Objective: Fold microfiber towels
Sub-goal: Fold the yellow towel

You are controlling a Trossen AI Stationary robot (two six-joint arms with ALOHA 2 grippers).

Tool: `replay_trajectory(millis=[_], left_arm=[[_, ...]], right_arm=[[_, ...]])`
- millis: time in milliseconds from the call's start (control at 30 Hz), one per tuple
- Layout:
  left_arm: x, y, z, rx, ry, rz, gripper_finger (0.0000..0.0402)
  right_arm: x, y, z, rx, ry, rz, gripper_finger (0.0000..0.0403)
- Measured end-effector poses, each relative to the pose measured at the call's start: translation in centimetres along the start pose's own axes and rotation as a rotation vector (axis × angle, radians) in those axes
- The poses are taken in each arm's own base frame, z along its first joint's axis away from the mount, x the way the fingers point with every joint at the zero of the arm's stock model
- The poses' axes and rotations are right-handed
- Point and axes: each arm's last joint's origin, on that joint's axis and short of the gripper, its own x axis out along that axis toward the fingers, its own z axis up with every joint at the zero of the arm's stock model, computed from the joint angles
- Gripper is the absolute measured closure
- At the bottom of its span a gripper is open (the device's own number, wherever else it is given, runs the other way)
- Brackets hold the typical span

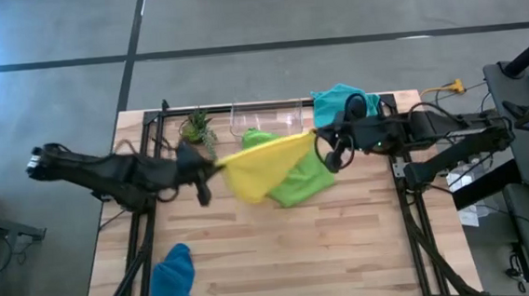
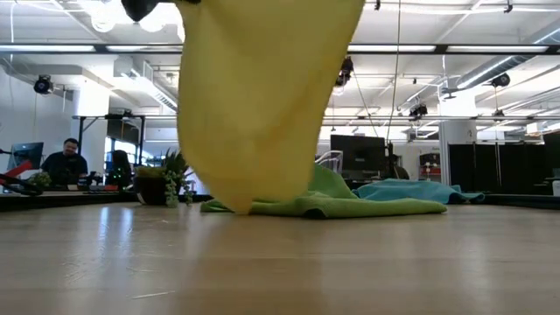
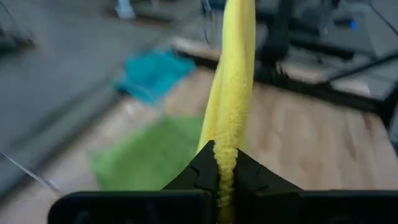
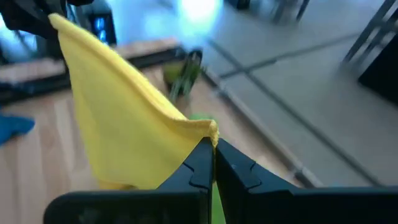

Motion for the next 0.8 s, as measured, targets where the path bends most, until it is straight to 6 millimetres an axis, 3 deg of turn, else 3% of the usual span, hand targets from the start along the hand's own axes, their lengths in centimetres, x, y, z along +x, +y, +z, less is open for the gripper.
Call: replay_trajectory(millis=[133,267,567,667,800], left_arm=[[-2.4,1.4,3.1,0.091,-0.043,0.092,0.0401],[-4.0,2.2,4.7,0.176,-0.013,0.153,0.0401],[-3.3,2.3,4.8,0.263,0.046,0.209,0.0401],[-3.2,1.8,4.4,0.212,0.057,0.186,0.0401],[-3.6,0.8,3.7,0.164,0.094,0.125,0.0401]], right_arm=[[0.2,-0.5,1.1,-0.022,-0.095,-0.039,0.0394],[0.6,-1.3,1.7,-0.037,-0.114,-0.064,0.0394],[-0.3,-2.4,2.9,-0.028,-0.144,-0.106,0.0395],[-1.3,-1.3,2.6,0.005,-0.121,-0.043,0.0395],[-2.6,1.3,0.3,-0.006,0.0,0.027,0.0395]])
